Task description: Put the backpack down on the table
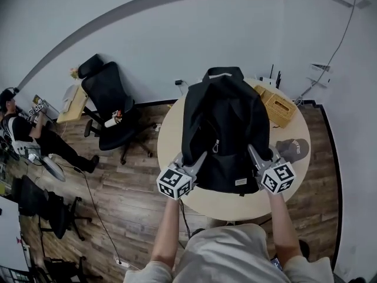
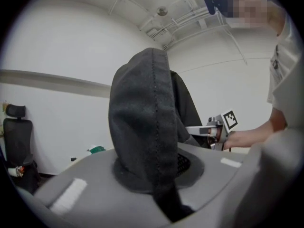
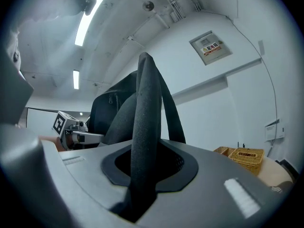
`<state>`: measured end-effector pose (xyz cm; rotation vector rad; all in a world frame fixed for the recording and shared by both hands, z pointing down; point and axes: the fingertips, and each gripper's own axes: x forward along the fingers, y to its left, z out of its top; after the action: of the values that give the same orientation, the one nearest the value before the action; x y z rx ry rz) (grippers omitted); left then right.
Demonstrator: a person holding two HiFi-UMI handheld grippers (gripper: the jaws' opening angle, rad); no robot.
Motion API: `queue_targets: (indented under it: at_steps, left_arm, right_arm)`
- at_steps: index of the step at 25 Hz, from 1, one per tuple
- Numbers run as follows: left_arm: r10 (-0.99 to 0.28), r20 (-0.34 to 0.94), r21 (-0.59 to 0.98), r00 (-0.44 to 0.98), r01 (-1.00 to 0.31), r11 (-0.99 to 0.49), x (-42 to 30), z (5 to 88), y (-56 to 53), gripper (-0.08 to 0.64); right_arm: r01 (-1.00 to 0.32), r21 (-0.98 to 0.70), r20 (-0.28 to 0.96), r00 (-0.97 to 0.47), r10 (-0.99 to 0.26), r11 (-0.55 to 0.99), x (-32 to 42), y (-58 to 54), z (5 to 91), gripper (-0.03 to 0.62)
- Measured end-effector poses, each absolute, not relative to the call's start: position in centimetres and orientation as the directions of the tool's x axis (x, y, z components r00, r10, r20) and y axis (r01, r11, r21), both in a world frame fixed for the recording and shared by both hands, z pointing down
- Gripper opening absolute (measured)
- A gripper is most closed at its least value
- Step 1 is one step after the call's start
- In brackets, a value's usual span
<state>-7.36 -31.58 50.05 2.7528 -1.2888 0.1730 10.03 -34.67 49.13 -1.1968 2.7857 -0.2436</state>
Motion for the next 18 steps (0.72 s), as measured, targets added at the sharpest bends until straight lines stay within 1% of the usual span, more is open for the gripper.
queue_targets:
  at_steps: [6, 12, 18]
  left_arm:
    - [-0.794, 0.208, 0.126, 0.572, -0.820, -0.558, -7.8, 56.0, -30.9, 0.095]
    - [-0.794, 0.272, 0.181, 0.544, -0.839, -0.513, -8.6, 60.7, -29.7, 0.095]
    - [-0.796, 0.283, 0.191, 0.535, -0.845, -0.499, -9.1, 61.7, -30.5, 0.095]
  right_arm:
    - [-0.669, -0.216, 0.051, -0.735, -0.676, 0.711, 9.3, -35.4, 54.6, 0.069]
    - [-0.640, -0.262, 0.117, -0.764, -0.635, 0.722, 8.4, -35.1, 59.6, 0.069]
    - [-0.642, -0.240, 0.128, -0.765, -0.632, 0.728, 8.0, -36.6, 61.0, 0.069]
